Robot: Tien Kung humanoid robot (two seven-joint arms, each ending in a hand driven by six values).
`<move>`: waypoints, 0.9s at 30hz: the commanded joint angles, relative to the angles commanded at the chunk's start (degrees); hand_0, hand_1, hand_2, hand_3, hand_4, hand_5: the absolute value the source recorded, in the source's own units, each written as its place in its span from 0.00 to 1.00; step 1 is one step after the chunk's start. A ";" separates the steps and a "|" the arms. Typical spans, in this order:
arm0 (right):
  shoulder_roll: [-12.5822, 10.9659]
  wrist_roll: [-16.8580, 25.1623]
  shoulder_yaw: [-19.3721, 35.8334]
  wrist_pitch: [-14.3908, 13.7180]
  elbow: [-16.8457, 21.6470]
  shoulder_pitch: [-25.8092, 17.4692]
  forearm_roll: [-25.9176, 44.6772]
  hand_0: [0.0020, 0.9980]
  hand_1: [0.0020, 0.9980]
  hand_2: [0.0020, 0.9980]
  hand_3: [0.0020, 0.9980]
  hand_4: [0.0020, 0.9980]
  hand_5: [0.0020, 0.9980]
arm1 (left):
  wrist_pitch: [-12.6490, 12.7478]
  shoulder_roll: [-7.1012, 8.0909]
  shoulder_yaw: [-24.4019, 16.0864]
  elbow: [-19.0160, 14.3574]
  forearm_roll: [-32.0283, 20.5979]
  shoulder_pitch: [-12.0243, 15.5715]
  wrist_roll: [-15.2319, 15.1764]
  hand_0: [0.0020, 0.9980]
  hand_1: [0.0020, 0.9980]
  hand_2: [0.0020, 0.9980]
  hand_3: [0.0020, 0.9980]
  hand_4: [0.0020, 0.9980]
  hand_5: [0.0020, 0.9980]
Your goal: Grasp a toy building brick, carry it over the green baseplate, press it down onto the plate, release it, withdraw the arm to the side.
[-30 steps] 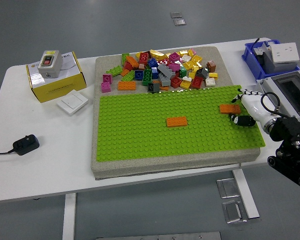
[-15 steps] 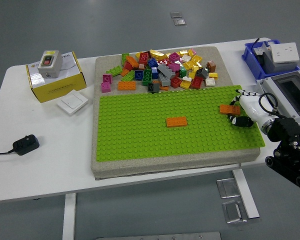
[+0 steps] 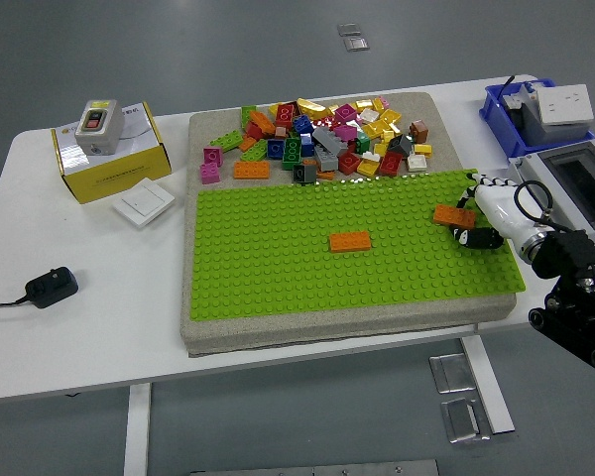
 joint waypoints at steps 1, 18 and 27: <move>-0.16 -0.04 -0.14 -0.04 0.59 0.08 -0.08 0.94 1.00 1.00 0.56 0.64 0.38 | 0.00 0.01 -0.09 0.00 0.07 0.00 0.01 0.67 0.66 0.65 0.63 0.25 0.61; -0.58 0.00 -7.11 -0.21 8.77 1.11 -0.30 0.94 1.00 1.00 0.55 0.64 0.38 | 0.02 0.05 -0.13 0.00 0.15 -0.08 -0.04 0.67 0.67 0.65 0.63 0.26 0.61; 0.54 0.52 -8.66 -0.08 7.26 2.10 -0.31 0.94 1.00 1.00 0.55 0.64 0.38 | 0.04 0.07 -0.13 0.00 0.14 -0.15 -0.01 0.67 0.67 0.65 0.63 0.26 0.61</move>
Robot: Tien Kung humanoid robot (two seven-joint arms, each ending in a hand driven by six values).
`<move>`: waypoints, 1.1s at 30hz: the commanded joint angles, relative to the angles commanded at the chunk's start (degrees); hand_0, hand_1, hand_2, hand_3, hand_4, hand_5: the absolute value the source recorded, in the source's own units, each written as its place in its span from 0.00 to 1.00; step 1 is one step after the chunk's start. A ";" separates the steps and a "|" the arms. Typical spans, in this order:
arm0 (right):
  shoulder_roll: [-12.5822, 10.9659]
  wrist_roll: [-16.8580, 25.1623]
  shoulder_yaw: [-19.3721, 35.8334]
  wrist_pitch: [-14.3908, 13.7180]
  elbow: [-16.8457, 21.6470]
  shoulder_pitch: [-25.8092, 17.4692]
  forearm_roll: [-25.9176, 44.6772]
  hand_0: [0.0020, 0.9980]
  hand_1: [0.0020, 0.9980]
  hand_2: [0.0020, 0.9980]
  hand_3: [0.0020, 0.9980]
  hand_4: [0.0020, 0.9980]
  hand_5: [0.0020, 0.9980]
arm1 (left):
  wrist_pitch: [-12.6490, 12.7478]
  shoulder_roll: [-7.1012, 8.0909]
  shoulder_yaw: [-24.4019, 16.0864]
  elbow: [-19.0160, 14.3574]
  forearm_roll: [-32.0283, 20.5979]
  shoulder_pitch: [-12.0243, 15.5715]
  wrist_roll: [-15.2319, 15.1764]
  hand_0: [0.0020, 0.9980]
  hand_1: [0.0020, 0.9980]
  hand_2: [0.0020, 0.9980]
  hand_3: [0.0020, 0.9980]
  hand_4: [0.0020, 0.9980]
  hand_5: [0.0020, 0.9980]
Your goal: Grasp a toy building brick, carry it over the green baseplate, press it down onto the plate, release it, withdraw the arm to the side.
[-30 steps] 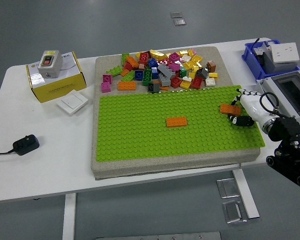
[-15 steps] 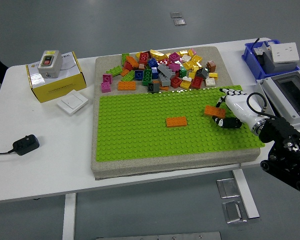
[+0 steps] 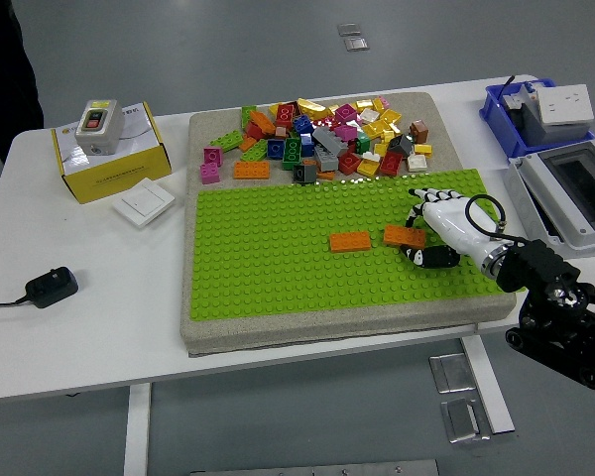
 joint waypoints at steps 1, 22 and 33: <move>0.15 0.02 -0.15 0.03 -0.12 0.08 0.00 0.94 1.00 1.00 0.55 0.64 0.38 | 0.00 0.00 0.01 0.00 -0.01 0.00 0.01 0.67 0.67 0.65 0.63 0.26 0.61; 1.97 0.44 -1.86 0.24 -1.72 1.43 -0.12 0.94 1.00 1.00 0.65 0.64 0.38 | 0.01 0.17 0.19 0.00 -0.08 -0.22 0.06 0.67 0.67 0.65 0.64 0.26 0.62; 2.25 0.48 -2.10 0.24 -1.91 1.50 -0.02 0.94 1.00 1.00 0.80 0.64 0.38 | -0.03 0.23 0.22 0.00 -0.07 -0.27 0.09 0.67 0.66 0.65 0.64 0.26 0.62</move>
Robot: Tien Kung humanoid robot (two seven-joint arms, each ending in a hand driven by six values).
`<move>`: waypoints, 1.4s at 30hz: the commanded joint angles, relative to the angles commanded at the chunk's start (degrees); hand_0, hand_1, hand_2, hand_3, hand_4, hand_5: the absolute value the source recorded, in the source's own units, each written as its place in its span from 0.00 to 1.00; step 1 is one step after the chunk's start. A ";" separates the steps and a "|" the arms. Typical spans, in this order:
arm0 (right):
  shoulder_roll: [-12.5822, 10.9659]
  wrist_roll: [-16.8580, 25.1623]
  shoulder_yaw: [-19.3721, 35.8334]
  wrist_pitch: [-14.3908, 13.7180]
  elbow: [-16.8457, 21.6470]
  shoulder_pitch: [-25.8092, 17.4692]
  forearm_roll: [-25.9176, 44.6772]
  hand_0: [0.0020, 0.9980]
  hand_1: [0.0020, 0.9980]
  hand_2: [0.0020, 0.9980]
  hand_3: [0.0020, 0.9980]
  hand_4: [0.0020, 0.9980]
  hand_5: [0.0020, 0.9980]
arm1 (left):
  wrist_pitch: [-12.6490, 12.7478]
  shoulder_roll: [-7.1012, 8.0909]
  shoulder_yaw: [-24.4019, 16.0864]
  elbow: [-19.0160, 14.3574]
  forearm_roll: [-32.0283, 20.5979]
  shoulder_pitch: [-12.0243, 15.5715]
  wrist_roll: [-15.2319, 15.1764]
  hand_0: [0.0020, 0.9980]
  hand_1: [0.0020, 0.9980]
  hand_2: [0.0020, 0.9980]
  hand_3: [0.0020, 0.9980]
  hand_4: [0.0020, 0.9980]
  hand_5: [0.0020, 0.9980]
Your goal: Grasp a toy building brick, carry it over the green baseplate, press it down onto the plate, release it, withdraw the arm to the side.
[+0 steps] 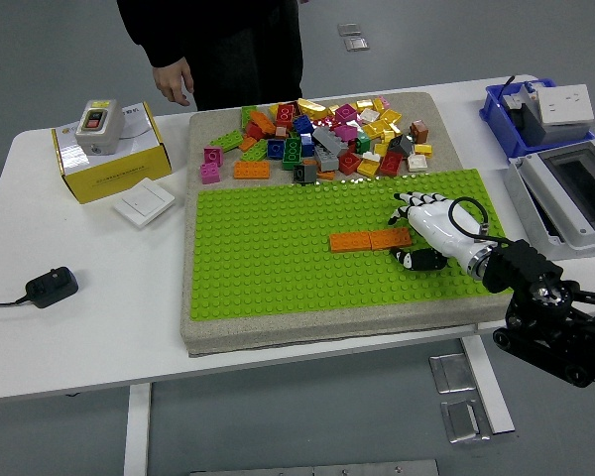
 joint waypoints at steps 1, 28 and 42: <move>0.02 0.01 -0.02 -0.01 0.01 -0.01 0.02 0.94 1.00 1.00 0.80 0.64 0.38 | -0.02 0.00 0.01 0.00 0.00 -0.01 0.01 0.67 0.66 0.65 0.64 0.26 0.62; -4.13 0.12 6.49 -1.37 10.81 -3.63 3.30 0.93 1.00 1.00 0.63 0.66 0.47 | 0.02 -0.15 -0.38 0.00 0.11 0.40 -0.01 0.66 0.66 0.65 0.64 0.26 0.62; -1.69 0.70 5.97 -1.24 6.25 -4.09 4.50 0.93 1.00 1.00 0.63 0.66 0.50 | 0.03 -0.16 -0.14 0.00 -0.06 0.36 -0.06 0.66 0.66 0.65 0.64 0.26 0.62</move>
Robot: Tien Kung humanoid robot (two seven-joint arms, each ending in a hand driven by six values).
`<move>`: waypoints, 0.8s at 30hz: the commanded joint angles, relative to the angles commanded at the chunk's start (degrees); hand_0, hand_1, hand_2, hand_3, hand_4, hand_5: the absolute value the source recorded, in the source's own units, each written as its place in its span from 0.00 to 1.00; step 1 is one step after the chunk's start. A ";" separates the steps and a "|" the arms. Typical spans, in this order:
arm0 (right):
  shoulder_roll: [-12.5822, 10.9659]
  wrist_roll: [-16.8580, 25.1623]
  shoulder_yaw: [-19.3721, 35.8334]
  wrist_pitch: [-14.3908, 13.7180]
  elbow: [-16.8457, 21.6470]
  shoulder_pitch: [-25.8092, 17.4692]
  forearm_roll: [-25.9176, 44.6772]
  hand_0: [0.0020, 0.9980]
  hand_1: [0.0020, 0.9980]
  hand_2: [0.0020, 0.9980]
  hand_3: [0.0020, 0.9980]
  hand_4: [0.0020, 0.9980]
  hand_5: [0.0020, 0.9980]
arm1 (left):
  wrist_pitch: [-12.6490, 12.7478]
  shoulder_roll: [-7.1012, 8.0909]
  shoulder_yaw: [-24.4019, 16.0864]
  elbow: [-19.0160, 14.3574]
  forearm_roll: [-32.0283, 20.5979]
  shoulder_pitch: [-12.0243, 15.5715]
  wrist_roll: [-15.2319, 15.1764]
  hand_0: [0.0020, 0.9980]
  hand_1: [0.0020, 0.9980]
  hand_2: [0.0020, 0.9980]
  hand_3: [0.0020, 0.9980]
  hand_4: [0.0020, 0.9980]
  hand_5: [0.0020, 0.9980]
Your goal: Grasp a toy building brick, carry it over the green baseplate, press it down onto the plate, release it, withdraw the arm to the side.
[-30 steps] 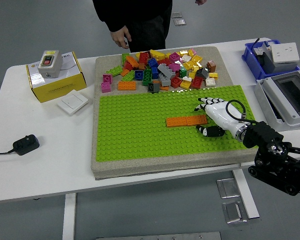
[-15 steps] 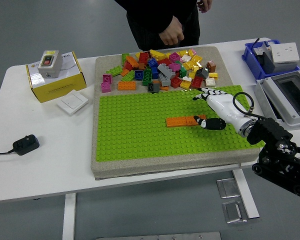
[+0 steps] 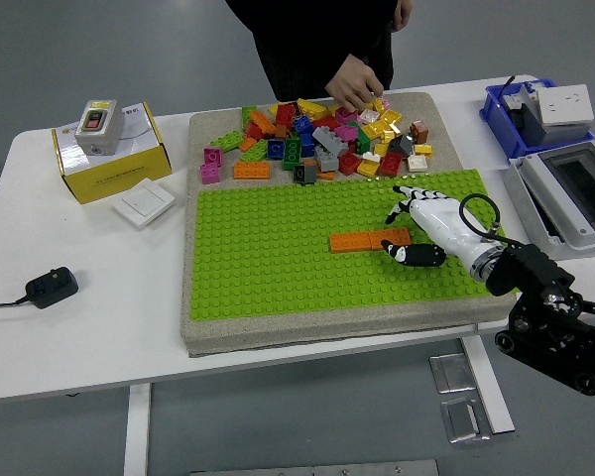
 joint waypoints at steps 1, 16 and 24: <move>0.23 0.08 -0.01 0.02 -0.51 -0.03 0.14 0.93 1.00 1.00 0.63 0.66 0.50 | 0.00 -0.01 0.02 0.00 -0.02 -0.01 0.00 0.66 0.66 0.65 0.64 0.26 0.62; 2.61 0.32 -1.07 0.19 -3.66 -0.83 1.41 0.93 1.00 1.00 0.63 0.67 0.52 | -0.04 -0.10 0.00 0.00 0.20 -0.06 -0.02 0.66 0.66 0.65 0.64 0.26 0.63; 2.88 0.28 -0.75 0.17 -4.06 -0.92 1.22 0.93 1.00 1.00 0.63 0.68 0.52 | -0.01 -0.06 0.17 0.00 0.01 -0.05 -0.02 0.66 0.66 0.65 0.64 0.26 0.63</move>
